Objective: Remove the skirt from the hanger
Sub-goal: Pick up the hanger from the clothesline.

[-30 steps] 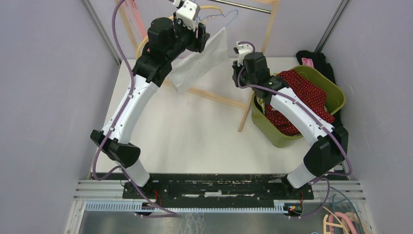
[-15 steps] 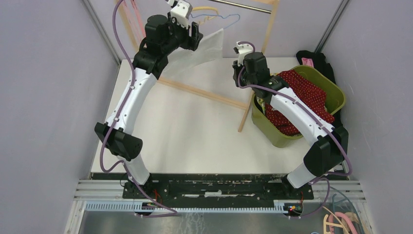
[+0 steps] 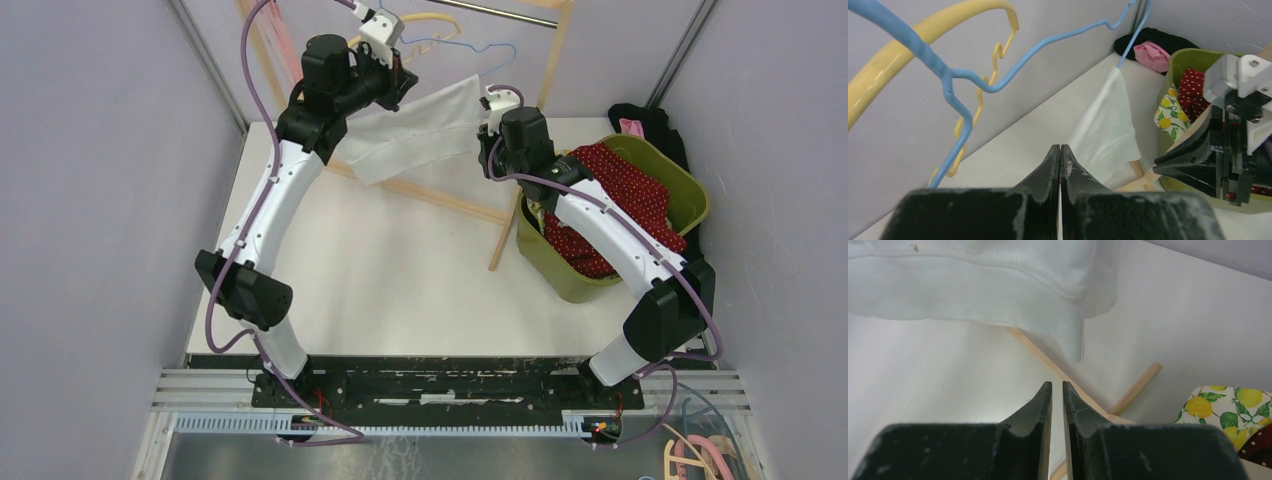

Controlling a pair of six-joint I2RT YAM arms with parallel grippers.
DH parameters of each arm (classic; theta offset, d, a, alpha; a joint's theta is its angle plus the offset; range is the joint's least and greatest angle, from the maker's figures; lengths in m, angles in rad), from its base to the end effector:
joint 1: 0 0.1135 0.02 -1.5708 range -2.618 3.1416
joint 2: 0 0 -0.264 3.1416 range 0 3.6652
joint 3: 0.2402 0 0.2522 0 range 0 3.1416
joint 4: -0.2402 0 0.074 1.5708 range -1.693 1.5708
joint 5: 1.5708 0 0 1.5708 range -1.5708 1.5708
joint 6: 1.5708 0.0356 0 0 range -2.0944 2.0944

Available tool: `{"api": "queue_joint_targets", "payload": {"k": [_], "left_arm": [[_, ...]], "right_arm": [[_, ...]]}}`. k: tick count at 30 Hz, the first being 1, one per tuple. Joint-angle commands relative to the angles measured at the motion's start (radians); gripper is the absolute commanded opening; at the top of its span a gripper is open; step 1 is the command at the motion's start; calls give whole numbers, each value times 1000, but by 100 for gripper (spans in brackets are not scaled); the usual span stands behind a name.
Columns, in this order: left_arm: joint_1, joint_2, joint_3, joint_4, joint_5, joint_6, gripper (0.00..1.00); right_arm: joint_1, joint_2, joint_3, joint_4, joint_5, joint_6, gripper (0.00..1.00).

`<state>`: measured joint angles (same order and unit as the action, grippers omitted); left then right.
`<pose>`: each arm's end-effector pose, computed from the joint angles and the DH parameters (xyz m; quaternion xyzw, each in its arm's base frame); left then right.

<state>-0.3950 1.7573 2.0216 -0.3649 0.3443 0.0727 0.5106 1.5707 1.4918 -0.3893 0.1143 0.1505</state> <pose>0.3615 -0.1637 0.4840 0.2811 0.6843 -0.2314 0.6318 0.3217 0.1756 0.3686 -0.1229 0.8421 0.1237 0.5104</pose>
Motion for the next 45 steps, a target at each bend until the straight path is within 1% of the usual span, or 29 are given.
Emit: {"api": "queue_joint_targets", "payload": {"k": [1,4,5,7,8,9,10,11,12,15,18,20,24,29,34,38,42,45], "left_arm": [[-5,-81,-11,30,127,-58,3],[-4,-140,-50,34,278,-64,4],[-5,-163,-68,39,324,-66,10],[-6,-213,-105,47,398,-61,26],[-5,-242,-122,44,410,-55,30],[-6,-270,-137,33,410,-33,35],[-6,-296,-152,14,391,-9,43],[-6,-322,-168,-11,366,26,51],[-5,-343,-181,-36,323,65,57],[-4,-365,-202,-122,203,182,64],[2,-345,-185,-180,119,281,66],[11,-313,-162,-185,83,319,69],[32,-229,-104,-167,77,365,73],[34,-121,-1,-124,8,373,73],[37,-65,77,-108,-29,382,73],[36,-84,81,-122,-2,380,73],[36,-153,16,-143,75,372,73],[36,-219,-38,-155,102,363,73]], "right_arm": [[2,-8,7,58,7,-6,18],[2,-8,2,59,9,-5,18],[2,-9,0,60,10,-6,18],[2,-8,-3,59,9,-4,18],[2,-9,-2,60,9,-4,18],[2,-9,-1,60,8,-3,18],[2,-10,-2,60,8,-2,19],[2,-10,-1,60,8,0,19],[3,-9,-2,59,8,1,19],[2,-6,-2,60,1,9,19],[2,-3,5,58,-9,19,19],[2,-2,8,56,-13,25,19],[2,-2,11,56,-18,27,19],[2,-8,5,56,-13,18,19],[1,-9,4,58,8,-6,19],[0,-1,9,58,14,-10,19],[-2,8,5,62,10,-5,19],[-3,17,6,63,3,0,19]]}}
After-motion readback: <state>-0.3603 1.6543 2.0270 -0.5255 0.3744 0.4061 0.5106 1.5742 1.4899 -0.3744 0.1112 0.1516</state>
